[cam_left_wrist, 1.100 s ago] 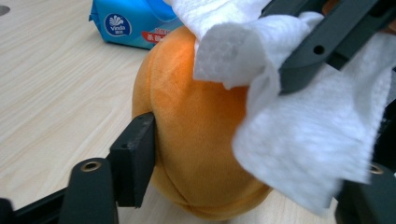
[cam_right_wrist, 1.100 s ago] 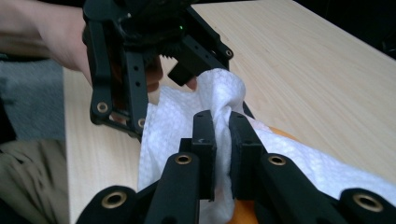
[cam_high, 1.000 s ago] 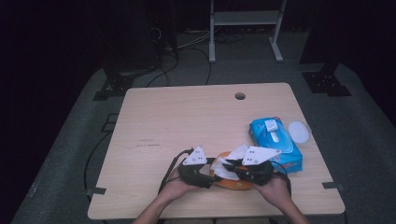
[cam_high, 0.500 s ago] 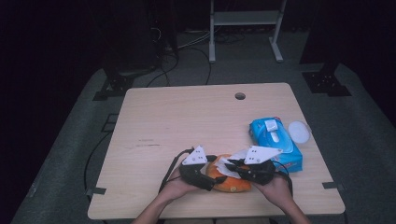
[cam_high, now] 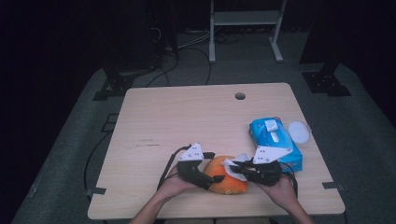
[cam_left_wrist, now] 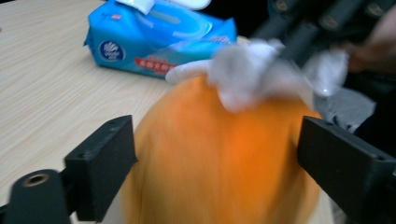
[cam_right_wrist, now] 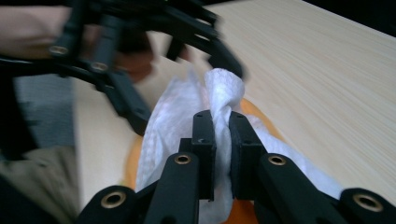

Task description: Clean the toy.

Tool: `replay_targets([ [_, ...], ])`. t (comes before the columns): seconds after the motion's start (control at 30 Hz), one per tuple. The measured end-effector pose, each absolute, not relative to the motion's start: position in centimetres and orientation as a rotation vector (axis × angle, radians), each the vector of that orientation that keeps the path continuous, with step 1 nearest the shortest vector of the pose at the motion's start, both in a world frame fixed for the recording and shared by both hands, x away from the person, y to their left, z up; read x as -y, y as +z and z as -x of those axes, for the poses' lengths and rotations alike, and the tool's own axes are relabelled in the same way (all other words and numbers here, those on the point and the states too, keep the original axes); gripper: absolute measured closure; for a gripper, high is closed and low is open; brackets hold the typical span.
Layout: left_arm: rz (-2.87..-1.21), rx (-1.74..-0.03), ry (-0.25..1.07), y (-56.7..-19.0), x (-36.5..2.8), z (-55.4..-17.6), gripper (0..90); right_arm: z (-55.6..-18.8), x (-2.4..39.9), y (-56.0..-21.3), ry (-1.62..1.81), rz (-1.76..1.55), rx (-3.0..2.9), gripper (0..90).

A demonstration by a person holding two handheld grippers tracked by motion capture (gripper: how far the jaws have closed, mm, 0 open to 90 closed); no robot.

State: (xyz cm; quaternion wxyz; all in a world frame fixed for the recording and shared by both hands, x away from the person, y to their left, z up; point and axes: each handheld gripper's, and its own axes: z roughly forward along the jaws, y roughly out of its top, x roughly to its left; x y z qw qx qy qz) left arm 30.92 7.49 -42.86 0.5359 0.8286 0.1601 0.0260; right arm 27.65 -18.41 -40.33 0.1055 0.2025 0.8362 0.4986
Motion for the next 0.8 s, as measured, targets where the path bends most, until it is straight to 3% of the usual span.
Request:
replay_targets([
  [0.13, -1.999, -0.41, -0.006, -43.8, -7.5, -31.2, 10.2, -27.4, 17.3, -40.0, 1.454, -0.53, -2.48, 81.7],
  [0.23, -2.038, -0.397, 0.048, -43.7, -7.4, -31.0, 28.4, -27.8, 17.8, -40.3, 1.452, -0.569, -2.476, 81.7],
  [0.33, -2.057, -0.401, 0.084, -43.5, -7.5, -30.8, 38.9, -28.1, 18.5, -40.3, 1.421, -0.609, -2.452, 81.7],
  [0.8, -1.98, -0.594, 0.091, -43.7, -10.0, -32.4, 39.8, -28.2, 18.6, -40.8, 1.425, -0.626, -2.453, 81.7],
])
